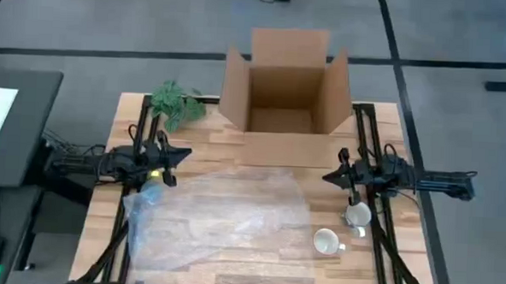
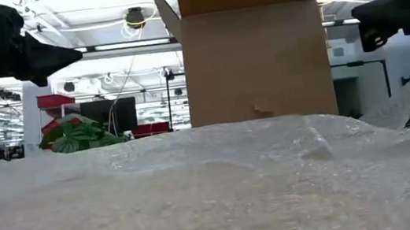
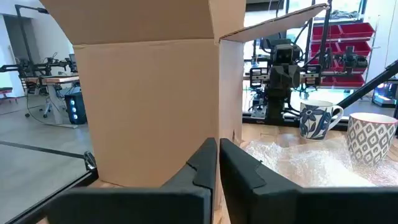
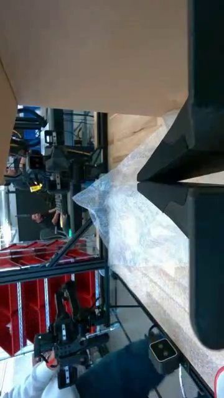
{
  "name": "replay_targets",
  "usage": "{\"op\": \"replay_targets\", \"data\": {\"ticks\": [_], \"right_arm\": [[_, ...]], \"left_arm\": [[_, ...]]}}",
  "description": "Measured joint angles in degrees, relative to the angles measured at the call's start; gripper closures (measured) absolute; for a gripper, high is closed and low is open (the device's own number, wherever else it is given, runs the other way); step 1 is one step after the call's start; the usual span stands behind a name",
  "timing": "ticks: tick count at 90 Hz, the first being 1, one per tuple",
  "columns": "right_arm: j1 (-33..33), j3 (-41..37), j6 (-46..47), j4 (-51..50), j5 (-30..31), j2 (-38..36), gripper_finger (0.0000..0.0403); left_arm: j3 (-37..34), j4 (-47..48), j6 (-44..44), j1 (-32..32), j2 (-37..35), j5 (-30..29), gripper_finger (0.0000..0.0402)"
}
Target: Wrap mug
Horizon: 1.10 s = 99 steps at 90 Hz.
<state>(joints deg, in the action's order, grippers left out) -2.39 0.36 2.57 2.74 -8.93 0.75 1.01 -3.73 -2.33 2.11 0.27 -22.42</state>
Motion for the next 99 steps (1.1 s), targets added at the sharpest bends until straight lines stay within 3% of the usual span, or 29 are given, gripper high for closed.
{"op": "replay_targets", "data": {"ticks": [27, 51, 67, 84, 99], "right_arm": [[0.01, -0.01, 0.0, -0.02, 0.0, -0.01, 0.0403], [0.02, -0.01, 0.0, -0.02, 0.0, 0.0, 0.0403], [0.02, 0.0, 0.0, -0.02, 0.0, -0.02, 0.0403], [0.02, -0.02, 0.01, -0.01, 0.0, -0.02, 0.0403], [0.0, -0.02, 0.0, -0.02, 0.0, -0.02, 0.0403]], "left_arm": [[0.0, -0.01, -0.04, 0.0, 0.0, -0.01, 0.0402], [0.0, -0.04, -7.07, -0.01, 0.0, -0.02, 0.0402], [-0.02, -1.34, -3.1, 0.0, 0.01, -0.08, 0.0402], [-0.02, -8.54, 9.94, 0.0, -0.02, -2.01, 0.0402], [-0.02, -6.29, 18.11, 0.0, -0.02, -3.84, 0.0402]]}}
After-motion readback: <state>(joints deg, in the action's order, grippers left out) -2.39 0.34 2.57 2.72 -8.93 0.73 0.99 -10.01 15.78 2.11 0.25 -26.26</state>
